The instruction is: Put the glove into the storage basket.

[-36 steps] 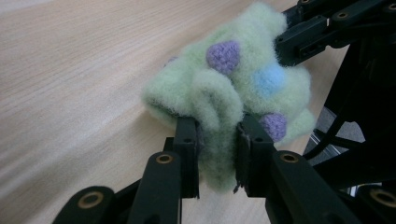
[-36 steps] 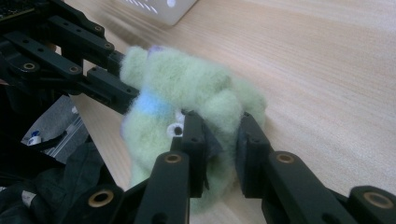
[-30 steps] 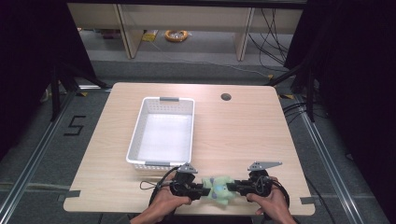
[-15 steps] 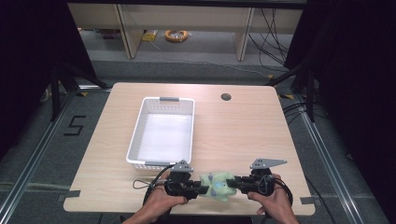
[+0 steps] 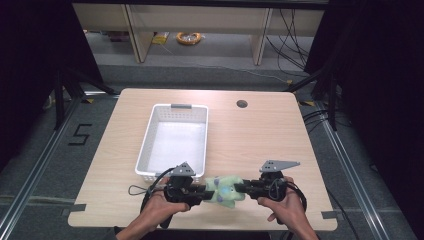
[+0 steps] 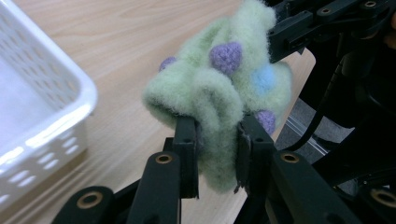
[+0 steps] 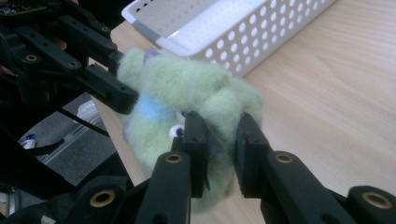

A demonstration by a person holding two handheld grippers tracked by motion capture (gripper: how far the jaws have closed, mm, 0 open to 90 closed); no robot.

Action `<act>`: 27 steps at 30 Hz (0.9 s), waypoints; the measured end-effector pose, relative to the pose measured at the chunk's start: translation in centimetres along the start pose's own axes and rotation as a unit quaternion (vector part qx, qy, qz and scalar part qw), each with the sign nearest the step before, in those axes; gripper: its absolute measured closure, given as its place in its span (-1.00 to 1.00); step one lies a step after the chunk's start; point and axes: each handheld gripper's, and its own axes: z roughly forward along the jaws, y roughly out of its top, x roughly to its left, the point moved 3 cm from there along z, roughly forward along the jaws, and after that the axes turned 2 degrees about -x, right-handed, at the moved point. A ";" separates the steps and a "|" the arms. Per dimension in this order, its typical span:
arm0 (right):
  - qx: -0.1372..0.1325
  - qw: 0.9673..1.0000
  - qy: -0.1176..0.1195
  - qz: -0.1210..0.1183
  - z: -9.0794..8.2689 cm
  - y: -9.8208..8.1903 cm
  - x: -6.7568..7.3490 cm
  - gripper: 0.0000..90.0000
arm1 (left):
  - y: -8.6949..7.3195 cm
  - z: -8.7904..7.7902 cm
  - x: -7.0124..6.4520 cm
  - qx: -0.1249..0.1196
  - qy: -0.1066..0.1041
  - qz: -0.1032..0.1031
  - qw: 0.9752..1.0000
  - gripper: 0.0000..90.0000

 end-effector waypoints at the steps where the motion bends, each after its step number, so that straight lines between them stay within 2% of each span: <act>1: -0.004 1.000 0.002 -0.007 0.3 0.7 0.1 0.72 | 0.4 -0.5 0.3 -0.001 0.001 0.000 1.000 0.60; 2: -0.002 1.000 0.004 -0.001 0.4 1.0 0.2 0.72 | 0.4 -0.5 0.3 -0.001 0.001 0.000 1.000 0.60; 4: -0.004 1.000 0.009 -0.003 0.6 1.6 0.3 0.72 | 1.0 -1.3 0.7 -0.002 0.009 0.001 1.000 0.60; 6: -0.006 1.000 0.009 -0.009 0.8 2.0 0.3 0.72 | 1.2 -1.5 0.8 -0.003 0.007 -0.006 1.000 0.60; 10: -0.006 1.000 0.000 -0.024 1.5 4.2 0.6 0.72 | 2.1 -2.6 1.7 -0.006 0.021 -0.006 1.000 0.59; 11: -0.006 1.000 0.007 -0.022 1.7 4.8 0.7 0.72 | 2.6 -3.2 2.0 -0.009 0.026 -0.008 1.000 0.59; 16: -0.011 0.999 0.009 -0.036 2.5 6.8 1.0 0.72 | 3.5 -4.7 3.3 -0.019 0.029 -0.016 0.999 0.59; 17: -0.008 1.000 0.013 -0.024 2.6 7.1 1.2 0.72 | 3.6 -4.9 3.7 -0.020 0.030 -0.020 0.999 0.59; 18: -0.008 1.000 0.013 -0.024 2.6 7.1 1.2 0.72 | 3.6 -4.9 3.7 -0.020 0.030 -0.020 0.999 0.59; 19: -0.007 0.999 0.008 -0.035 3.2 7.8 1.0 0.72 | 3.7 -5.3 4.3 -0.019 0.032 -0.025 0.999 0.59; 21: -0.004 1.000 0.009 -0.028 3.4 8.0 1.2 0.72 | 3.8 -5.4 4.6 -0.017 0.033 -0.028 0.999 0.59; 22: -0.007 0.999 0.009 -0.040 3.8 8.3 1.0 0.72 | 3.9 -5.5 4.9 -0.021 0.041 -0.029 0.999 0.59; 23: -0.003 0.999 0.010 -0.039 4.5 8.8 1.1 0.72 | 3.9 -5.9 5.5 -0.012 0.044 -0.031 0.999 0.59; 24: 0.007 1.000 0.008 -0.026 4.5 9.0 1.3 0.72 | 4.0 -5.9 5.7 -0.014 0.048 -0.033 0.998 0.59; 27: 0.014 1.000 0.005 -0.027 5.5 9.9 1.4 0.72 | 4.2 -6.3 6.6 -0.006 0.060 -0.031 0.998 0.59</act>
